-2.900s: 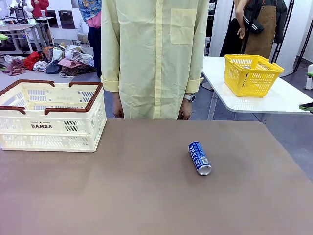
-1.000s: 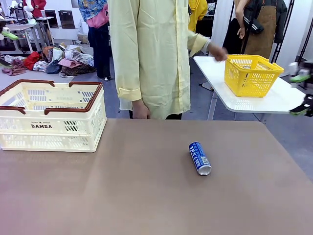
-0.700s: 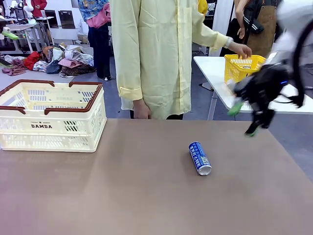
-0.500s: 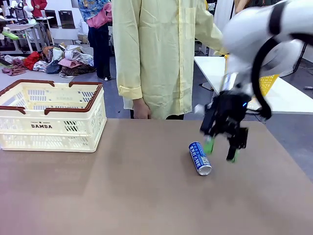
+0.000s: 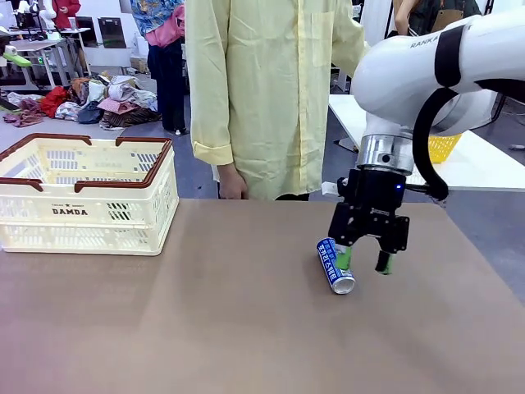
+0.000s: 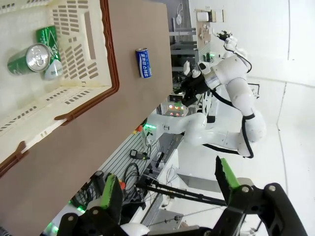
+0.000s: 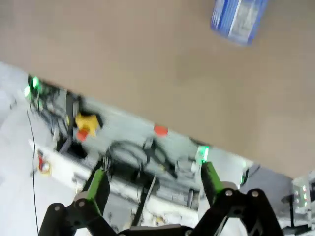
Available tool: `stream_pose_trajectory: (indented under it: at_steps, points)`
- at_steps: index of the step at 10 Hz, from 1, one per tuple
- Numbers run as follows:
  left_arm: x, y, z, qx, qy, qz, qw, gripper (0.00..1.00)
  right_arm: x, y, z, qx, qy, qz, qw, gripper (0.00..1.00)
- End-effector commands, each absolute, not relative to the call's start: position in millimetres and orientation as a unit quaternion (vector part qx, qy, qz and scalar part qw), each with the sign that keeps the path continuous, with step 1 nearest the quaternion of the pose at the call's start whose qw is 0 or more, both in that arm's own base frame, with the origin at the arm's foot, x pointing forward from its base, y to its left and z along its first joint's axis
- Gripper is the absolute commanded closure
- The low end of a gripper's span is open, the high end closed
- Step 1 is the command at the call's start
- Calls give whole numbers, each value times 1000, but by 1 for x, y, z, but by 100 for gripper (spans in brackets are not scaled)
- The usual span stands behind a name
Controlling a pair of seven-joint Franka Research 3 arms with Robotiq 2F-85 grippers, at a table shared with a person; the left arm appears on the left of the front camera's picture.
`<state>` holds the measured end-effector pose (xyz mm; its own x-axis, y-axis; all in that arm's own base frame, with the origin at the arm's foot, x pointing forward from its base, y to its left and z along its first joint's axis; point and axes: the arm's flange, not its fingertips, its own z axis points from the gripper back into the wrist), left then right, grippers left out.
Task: Place the drinks into the Shopping basket.
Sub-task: Pick up one drink and place it into the Shopping basket.
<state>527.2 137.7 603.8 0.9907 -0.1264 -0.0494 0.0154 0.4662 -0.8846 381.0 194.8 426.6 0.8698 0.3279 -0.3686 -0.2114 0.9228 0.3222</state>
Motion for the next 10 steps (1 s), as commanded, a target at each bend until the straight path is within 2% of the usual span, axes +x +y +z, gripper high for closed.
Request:
stream_pose_trajectory:
  at_steps: [1, 2, 4, 5, 6, 7, 9, 10]
  points:
    - [525, 137, 607, -521, 55, -40, 851, 0, 382, 205, 403, 101, 93, 103, 985, 0]
    - [525, 137, 607, -521, 55, -40, 851, 0, 388, 205, 394, 75, 50, 88, 992, 0]
    - [525, 137, 607, -521, 55, -40, 851, 0, 396, 209, 379, -33, -8, 54, 998, 0]
    - [525, 137, 607, -521, 55, -40, 851, 0, 392, 210, 384, -41, 21, 76, 996, 0]
    - [525, 137, 607, -521, 55, -40, 851, 0, 400, 204, 392, 43, 11, 105, 994, 0]
    - [525, 137, 607, -521, 55, -40, 851, 0, 396, 203, 384, 2, 3, 100, 995, 0]
    - [525, 137, 607, -521, 55, -40, 851, 0, 409, 201, 382, 8, -56, 74, 996, 0]
    - [525, 137, 607, -521, 55, -40, 851, 0, 410, 198, 381, 6, -33, 83, 996, 0]
